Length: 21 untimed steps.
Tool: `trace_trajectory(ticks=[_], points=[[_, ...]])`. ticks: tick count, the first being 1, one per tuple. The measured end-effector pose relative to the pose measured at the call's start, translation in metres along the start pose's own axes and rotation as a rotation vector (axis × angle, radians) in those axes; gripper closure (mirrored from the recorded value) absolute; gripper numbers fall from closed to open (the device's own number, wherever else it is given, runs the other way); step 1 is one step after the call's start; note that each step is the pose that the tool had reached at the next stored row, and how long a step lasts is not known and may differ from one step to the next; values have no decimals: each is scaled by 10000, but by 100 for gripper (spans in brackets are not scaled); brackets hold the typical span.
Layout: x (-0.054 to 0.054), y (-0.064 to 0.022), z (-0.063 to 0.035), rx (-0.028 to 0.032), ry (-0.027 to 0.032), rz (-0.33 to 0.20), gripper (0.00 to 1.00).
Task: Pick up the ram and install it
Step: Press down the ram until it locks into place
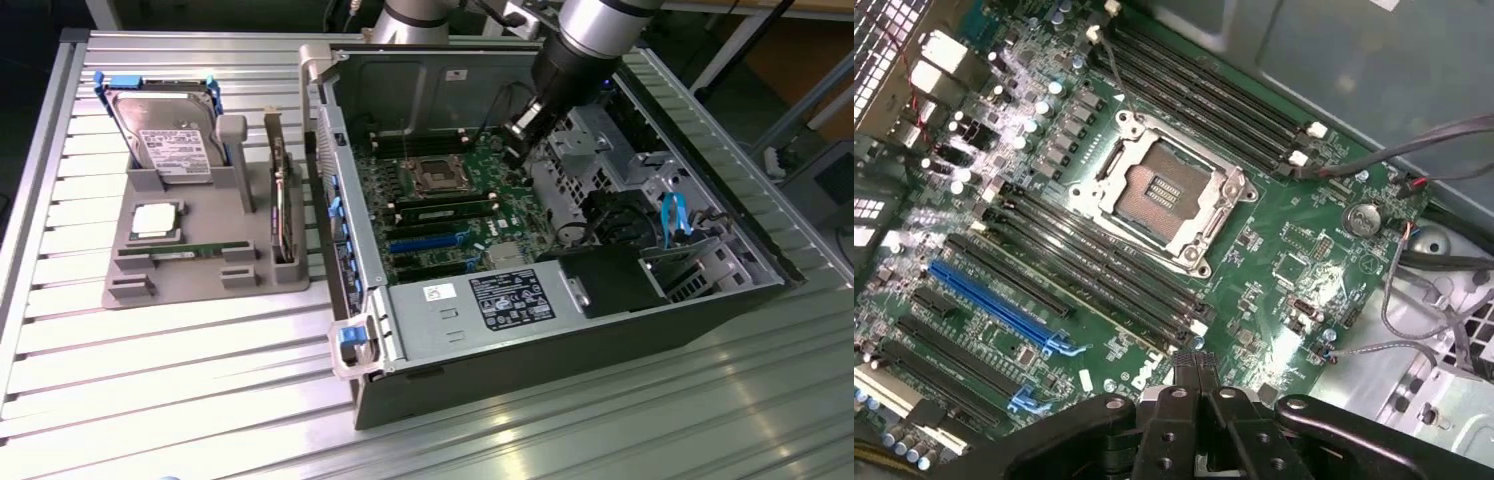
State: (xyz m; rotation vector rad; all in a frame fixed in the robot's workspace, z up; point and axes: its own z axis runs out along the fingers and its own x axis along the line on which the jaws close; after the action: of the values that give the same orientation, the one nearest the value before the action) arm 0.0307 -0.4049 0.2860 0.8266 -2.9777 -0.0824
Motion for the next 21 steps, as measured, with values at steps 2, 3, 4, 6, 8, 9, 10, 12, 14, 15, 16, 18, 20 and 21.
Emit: trace_trajectory(ticks=[2, 3, 4, 6, 8, 9, 10, 12, 14, 15, 16, 18, 20, 21], points=[[0, 0, 0, -5, -13, 240, 91], [0, 0, 0, -5, -16, 300, 91], [0, 0, 1, -7, -20, 357, 91], [0, 0, 1, -10, -27, 478, 91], [0, 0, 1, -12, -33, 597, 91], [0, 0, 1, -14, -38, 680, 91], [0, 0, 2, -17, -45, 797, 91], [0, 0, 2, -29, -70, 1197, 91], [0, 0, 3, -48, -107, 1771, 91], [0, 0, 4, -55, -119, 1960, 91], [0, 0, 4, -59, -126, 2067, 91], [0, 0, 6, -69, -146, 2370, 91], [0, -1, 8, -91, -186, 3002, 91], [0, -1, 9, -108, -218, 3491, 91]])
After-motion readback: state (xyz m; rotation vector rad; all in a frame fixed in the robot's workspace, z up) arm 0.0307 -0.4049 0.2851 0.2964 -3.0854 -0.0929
